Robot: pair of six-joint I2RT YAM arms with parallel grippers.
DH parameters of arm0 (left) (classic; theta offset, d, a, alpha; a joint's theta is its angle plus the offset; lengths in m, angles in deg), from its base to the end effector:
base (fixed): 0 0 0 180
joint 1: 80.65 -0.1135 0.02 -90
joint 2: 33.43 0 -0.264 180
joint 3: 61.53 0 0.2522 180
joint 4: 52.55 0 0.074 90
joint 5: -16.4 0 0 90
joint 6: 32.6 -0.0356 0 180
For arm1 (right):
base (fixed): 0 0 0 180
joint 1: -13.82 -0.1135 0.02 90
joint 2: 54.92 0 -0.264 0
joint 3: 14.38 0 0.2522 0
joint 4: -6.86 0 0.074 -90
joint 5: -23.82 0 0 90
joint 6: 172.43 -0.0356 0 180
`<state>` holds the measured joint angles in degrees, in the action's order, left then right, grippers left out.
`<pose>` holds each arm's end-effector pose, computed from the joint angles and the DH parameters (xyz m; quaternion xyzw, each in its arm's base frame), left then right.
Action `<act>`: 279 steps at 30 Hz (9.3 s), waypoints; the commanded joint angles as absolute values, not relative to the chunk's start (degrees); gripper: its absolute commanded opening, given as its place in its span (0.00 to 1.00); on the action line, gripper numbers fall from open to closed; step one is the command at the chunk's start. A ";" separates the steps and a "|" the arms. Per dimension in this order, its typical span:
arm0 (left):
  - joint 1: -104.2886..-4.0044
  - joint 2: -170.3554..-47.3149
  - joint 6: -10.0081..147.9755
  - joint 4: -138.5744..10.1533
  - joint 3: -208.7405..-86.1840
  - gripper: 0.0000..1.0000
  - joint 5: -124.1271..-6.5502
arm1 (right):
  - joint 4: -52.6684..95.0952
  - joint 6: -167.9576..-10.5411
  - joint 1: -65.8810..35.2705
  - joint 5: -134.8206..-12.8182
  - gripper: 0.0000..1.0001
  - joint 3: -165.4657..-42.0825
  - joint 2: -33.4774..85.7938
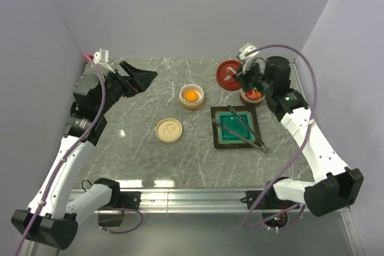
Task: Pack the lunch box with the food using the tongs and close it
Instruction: Put the lid back on the lunch box, then pick up the lid of the lunch box with the right arm
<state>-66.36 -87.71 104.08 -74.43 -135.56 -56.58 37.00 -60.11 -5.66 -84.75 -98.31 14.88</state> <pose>0.2021 -0.0622 0.4090 -0.1000 0.7126 -0.4400 0.5373 0.2573 0.1031 0.3931 -0.3719 0.7017 0.1141 0.5969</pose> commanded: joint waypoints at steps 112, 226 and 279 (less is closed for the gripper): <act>-76.16 -99.43 94.85 -74.31 -143.14 0.87 -46.97 | 46.45 -69.25 19.27 -88.77 0.26 -113.57 55.02; -67.37 -106.56 13.61 -107.98 -134.27 0.88 -28.35 | 59.22 -62.30 -4.52 -93.44 0.93 -104.26 28.30; -94.44 -100.84 59.51 -89.61 -133.04 0.92 -12.78 | 48.12 -31.37 -41.72 -80.77 0.16 -106.19 59.95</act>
<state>-94.19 -102.42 56.54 -92.44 -133.55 -13.68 44.23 -30.89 -40.94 -79.39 -106.20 59.31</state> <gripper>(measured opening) 0.924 0.213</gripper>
